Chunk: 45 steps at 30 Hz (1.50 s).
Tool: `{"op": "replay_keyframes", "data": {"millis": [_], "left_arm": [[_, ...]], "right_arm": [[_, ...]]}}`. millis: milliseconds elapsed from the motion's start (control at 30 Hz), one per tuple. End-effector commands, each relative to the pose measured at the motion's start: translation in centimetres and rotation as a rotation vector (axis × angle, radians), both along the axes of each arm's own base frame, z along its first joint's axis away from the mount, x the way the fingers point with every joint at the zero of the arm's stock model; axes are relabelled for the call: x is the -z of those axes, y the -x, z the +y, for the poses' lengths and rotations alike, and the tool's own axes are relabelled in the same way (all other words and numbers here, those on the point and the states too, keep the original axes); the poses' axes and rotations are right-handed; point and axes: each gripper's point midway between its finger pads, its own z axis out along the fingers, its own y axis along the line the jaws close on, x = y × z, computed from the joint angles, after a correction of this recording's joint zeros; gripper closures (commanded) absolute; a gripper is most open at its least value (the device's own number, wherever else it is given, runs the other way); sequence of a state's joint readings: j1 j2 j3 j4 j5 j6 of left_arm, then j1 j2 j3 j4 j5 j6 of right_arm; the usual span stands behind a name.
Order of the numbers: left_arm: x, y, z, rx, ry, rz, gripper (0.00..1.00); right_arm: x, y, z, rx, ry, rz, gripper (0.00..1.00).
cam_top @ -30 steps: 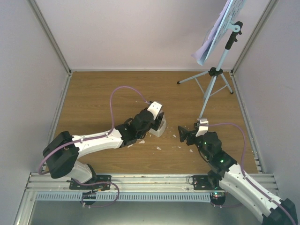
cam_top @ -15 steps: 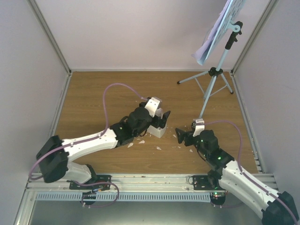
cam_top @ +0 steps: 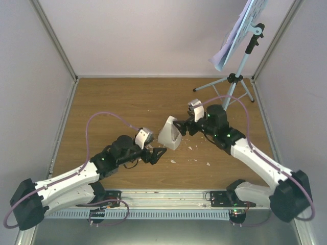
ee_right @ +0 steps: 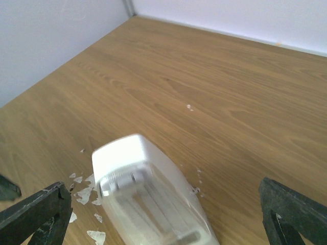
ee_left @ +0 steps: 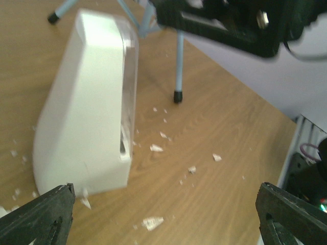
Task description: Pack up the instrument practice props
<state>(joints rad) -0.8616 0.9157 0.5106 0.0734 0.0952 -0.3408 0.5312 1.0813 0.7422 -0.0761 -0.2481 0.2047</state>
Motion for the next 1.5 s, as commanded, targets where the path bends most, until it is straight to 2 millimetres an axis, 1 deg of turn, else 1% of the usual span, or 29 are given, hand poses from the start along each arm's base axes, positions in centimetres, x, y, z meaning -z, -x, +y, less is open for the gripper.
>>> {"op": "replay_keyframes", "data": {"millis": [0,67,133,200,300,433,667,767,867,1000,1133,1233,1300,1367,1467], "left_arm": [[0.5,1.8,0.4,0.054,0.067,0.035,0.04],[0.9,2.1,0.8,0.048,0.074,0.041,0.04],[1.3,2.3,1.1,0.043,0.076,0.05,0.04],[1.6,2.4,1.4,0.035,0.076,0.053,0.04],[2.2,2.4,1.7,0.028,0.067,0.057,0.04],[2.8,2.3,1.9,0.023,0.055,0.054,0.04],[4.0,1.4,1.6,0.031,0.051,0.051,0.04],[4.5,0.6,1.7,0.017,0.042,0.033,0.03],[5.2,-0.4,1.9,-0.02,0.021,-0.009,0.03],[6.1,-1.3,1.8,-0.038,0.012,-0.064,0.03],[7.2,-1.9,1.5,-0.043,0.012,-0.116,0.02],[8.0,-2.7,1.2,-0.052,-0.01,-0.151,0.02],[8.9,-3.2,0.7,-0.044,-0.038,-0.155,0.02],[9.0,-3.6,0.5,-0.048,-0.044,-0.177,0.02],[9.7,-4.4,0.9,-0.087,-0.076,-0.195,0.02]], "right_arm": [[0.3,-0.2,3.4,-0.246,0.058,-0.004,0.01],[0.9,-0.4,4.4,-0.317,0.084,0.007,0.02],[1.7,-0.6,5.0,-0.354,0.102,0.02,0.05],[2.3,-0.9,5.2,-0.366,0.119,0.019,0.07],[2.8,-1.1,5.4,-0.379,0.132,0.018,0.13],[3.0,-1.4,5.6,-0.36,0.152,-0.01,0.21],[4.3,-1.6,5.6,-0.326,0.18,-0.021,0.35],[4.0,-1.6,5.5,-0.29,0.176,-0.034,0.41],[3.7,-1.8,5.3,-0.206,0.173,-0.03,0.46],[4.0,-2.0,5.1,-0.055,0.184,0.002,0.46],[4.3,-1.7,5.6,0.032,0.161,0.036,0.46],[4.6,-1.8,5.6,0.098,0.156,0.057,0.46],[4.9,-1.8,5.6,0.125,0.153,0.074,0.46],[5.1,-1.9,5.6,0.142,0.148,0.086,0.46],[4.9,-1.8,5.8,0.141,0.131,0.093,0.46]]}}
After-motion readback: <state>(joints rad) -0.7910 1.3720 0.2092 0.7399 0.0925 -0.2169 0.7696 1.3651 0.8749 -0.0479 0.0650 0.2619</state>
